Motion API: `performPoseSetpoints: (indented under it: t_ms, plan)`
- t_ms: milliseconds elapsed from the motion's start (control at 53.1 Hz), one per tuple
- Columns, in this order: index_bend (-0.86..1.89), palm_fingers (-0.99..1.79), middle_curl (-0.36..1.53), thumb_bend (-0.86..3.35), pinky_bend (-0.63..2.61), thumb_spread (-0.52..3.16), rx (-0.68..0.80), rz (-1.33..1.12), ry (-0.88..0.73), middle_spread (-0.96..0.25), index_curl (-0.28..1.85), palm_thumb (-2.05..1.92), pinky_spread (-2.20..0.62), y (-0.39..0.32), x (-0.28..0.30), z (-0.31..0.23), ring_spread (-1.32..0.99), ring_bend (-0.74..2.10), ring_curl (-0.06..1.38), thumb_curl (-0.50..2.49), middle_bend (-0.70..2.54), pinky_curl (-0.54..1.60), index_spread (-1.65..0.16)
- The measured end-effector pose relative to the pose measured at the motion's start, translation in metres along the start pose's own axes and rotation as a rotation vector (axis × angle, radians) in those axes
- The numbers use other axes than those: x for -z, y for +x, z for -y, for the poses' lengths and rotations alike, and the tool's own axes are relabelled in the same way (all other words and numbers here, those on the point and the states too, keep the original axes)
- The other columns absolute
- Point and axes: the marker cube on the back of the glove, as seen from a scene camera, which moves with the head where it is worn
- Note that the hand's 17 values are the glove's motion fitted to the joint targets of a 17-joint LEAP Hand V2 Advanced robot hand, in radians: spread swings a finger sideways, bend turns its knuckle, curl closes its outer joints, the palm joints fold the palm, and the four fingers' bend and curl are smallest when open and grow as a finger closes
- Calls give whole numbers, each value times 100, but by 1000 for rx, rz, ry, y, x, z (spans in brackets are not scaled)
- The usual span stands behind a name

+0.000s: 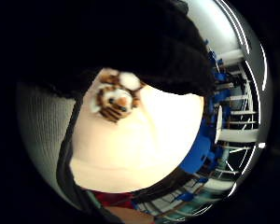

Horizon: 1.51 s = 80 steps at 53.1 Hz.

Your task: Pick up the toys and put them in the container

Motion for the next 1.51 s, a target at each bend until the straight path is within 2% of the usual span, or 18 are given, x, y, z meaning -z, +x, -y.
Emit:
performPoseSetpoints:
  t_ms: [151, 508, 866, 998, 1148, 1299, 1355, 1506]
  plan:
    - [15, -19, 30, -9, 97, 105, -117, 0, -33, -9, 26, -11, 12, 46, -17, 3, 0, 17, 31, 34, 13, 30, -37]
    - [15, -17, 26, -7, 95, 103, -212, 19, -98, -8, 26, -8, 13, 89, -60, 22, 0, 16, 27, 26, 13, 31, -38]
    - [16, -14, 23, -5, 100, 111, -221, 43, -146, -9, 27, -5, 13, 83, -111, 43, 1, 17, 25, 23, 12, 33, -39]
    - [17, -12, 22, -5, 109, 111, -235, -41, -138, -8, 27, -6, 13, 80, -119, 49, 2, 16, 24, 23, 12, 35, -39]
    - [20, -3, 21, -5, 124, 111, -260, -1, -229, -6, 29, -6, 11, 80, -129, 44, 5, 18, 23, 23, 13, 38, -40]
    - [23, 18, 16, 2, 128, 122, -262, -29, -327, -4, 32, 7, -1, 78, -131, 37, 4, 49, 30, 28, 10, 38, -41]
    - [18, 28, 19, 4, 120, 126, -266, -58, -327, -5, 31, 12, -8, 73, -131, 36, 0, 60, 33, 29, 21, 36, -41]
    - [13, 65, 21, 16, 125, 137, -261, -121, -253, -10, 30, 34, -32, 64, -125, 35, -19, 78, 38, 37, 20, 35, -39]
